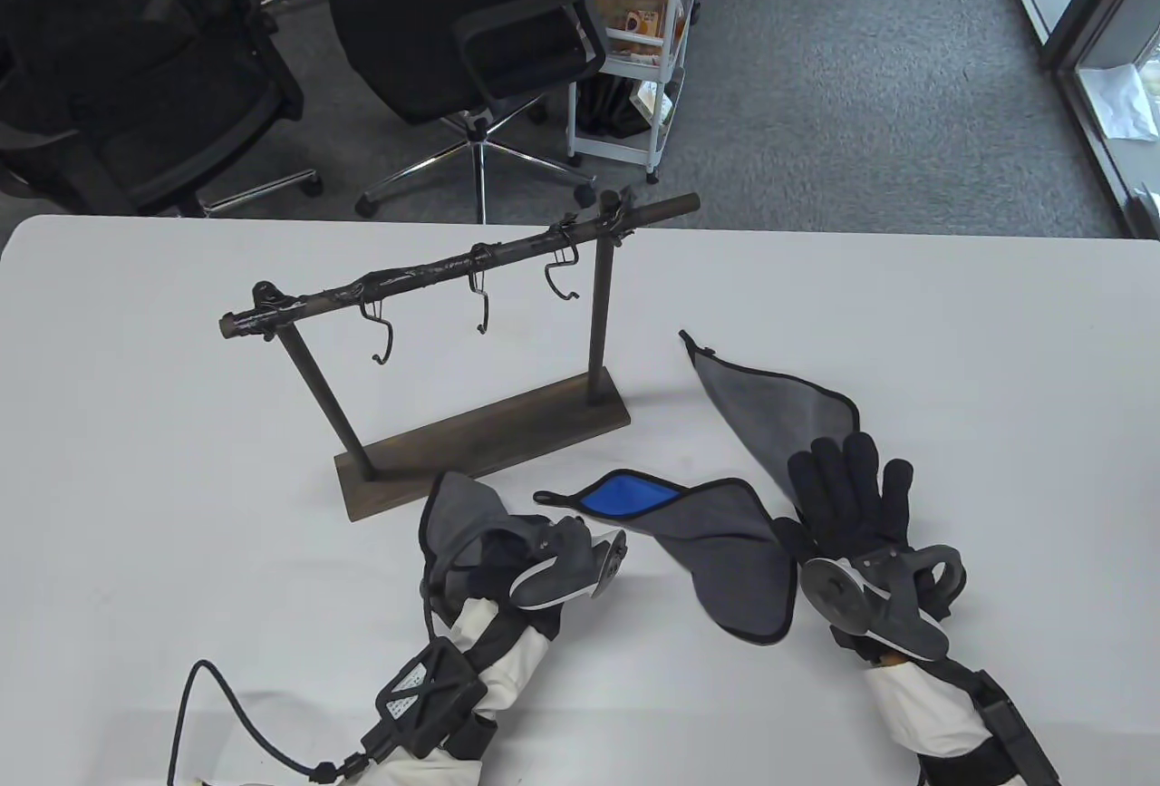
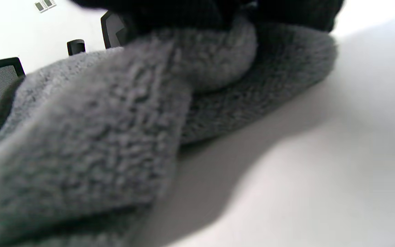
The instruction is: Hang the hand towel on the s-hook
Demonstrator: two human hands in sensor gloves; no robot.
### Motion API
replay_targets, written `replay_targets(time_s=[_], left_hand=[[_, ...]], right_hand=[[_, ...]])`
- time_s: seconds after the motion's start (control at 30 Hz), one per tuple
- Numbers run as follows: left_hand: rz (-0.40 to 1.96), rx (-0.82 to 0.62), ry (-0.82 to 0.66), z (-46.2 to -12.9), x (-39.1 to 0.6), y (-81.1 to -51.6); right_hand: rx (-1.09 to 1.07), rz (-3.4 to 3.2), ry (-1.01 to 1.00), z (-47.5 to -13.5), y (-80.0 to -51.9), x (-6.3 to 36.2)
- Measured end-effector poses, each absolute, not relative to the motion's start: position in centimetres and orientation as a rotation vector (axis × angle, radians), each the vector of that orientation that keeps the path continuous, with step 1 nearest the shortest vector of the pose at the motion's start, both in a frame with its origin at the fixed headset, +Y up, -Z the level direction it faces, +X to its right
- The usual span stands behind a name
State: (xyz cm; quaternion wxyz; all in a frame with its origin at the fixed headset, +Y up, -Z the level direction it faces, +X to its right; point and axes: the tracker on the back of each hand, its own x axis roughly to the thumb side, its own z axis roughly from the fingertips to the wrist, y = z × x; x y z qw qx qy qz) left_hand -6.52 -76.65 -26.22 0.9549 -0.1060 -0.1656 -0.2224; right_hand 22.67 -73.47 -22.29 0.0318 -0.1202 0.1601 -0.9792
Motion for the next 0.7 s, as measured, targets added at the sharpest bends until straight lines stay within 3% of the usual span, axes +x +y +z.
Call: replay_targets(time_s=[0.37, 0.7], left_hand=[[-0.14, -0.172, -0.29, -26.4, -9.7, -75.7], [0.198, 0.136, -0.166, -25.8, -14.7, -71.4]], right_hand=[[-0.379, -3.011, 0.47, -22.3, -73.5, 22.6], [-0.388, -3.003, 0.435, -22.3, -73.5, 22.4]])
